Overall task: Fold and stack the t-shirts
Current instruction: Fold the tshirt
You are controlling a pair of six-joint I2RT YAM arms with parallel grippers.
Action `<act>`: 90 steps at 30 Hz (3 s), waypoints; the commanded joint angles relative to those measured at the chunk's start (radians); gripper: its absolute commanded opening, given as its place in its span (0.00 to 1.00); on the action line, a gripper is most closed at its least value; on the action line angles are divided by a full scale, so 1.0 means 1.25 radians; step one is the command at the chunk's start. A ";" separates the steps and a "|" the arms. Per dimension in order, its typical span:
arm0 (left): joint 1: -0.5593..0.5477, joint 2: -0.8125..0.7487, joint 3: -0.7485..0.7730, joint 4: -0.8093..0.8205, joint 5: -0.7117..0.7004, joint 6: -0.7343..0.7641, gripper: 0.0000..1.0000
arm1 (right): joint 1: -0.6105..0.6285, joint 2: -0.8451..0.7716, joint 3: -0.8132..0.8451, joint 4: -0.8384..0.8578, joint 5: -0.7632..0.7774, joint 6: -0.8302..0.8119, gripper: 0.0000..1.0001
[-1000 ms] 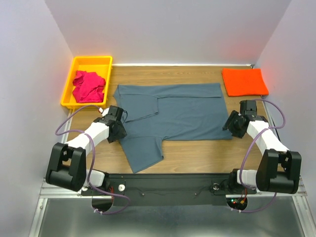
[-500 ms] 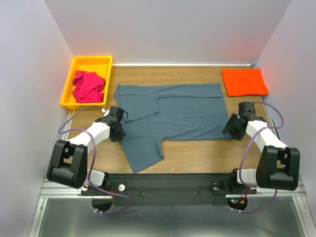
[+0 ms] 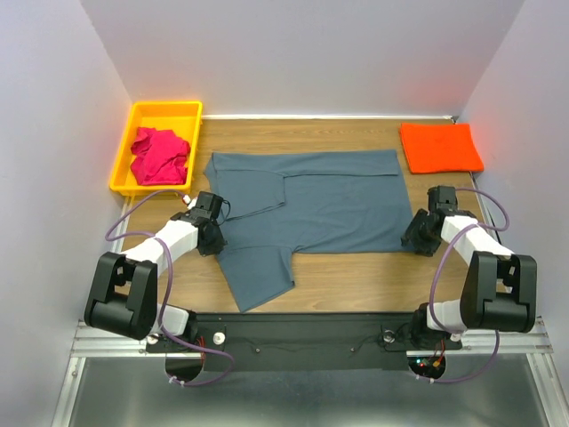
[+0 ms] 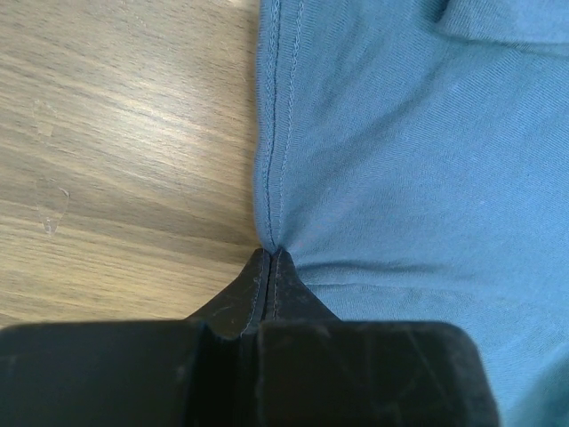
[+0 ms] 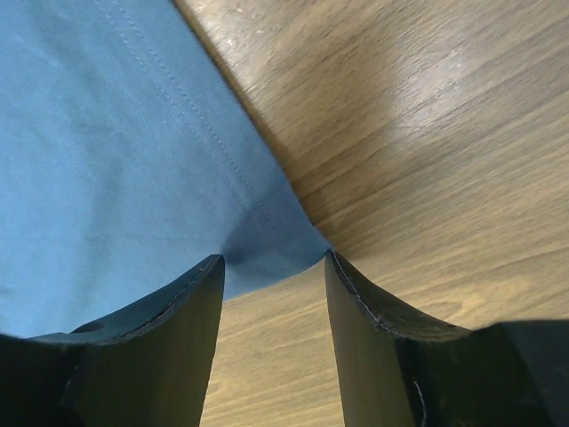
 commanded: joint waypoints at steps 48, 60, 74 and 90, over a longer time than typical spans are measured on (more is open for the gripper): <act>0.067 -0.029 0.155 -0.120 -0.022 0.000 0.00 | -0.024 0.016 0.235 -0.084 0.005 -0.055 0.01; 0.089 0.043 0.250 -0.131 -0.017 0.017 0.00 | -0.024 0.126 0.332 -0.087 -0.028 -0.074 0.01; 0.107 0.139 0.329 -0.119 -0.001 0.043 0.00 | -0.024 0.233 0.421 -0.083 -0.032 -0.075 0.01; 0.124 0.195 0.361 -0.103 0.005 0.050 0.00 | -0.024 0.309 0.481 -0.076 -0.038 -0.069 0.01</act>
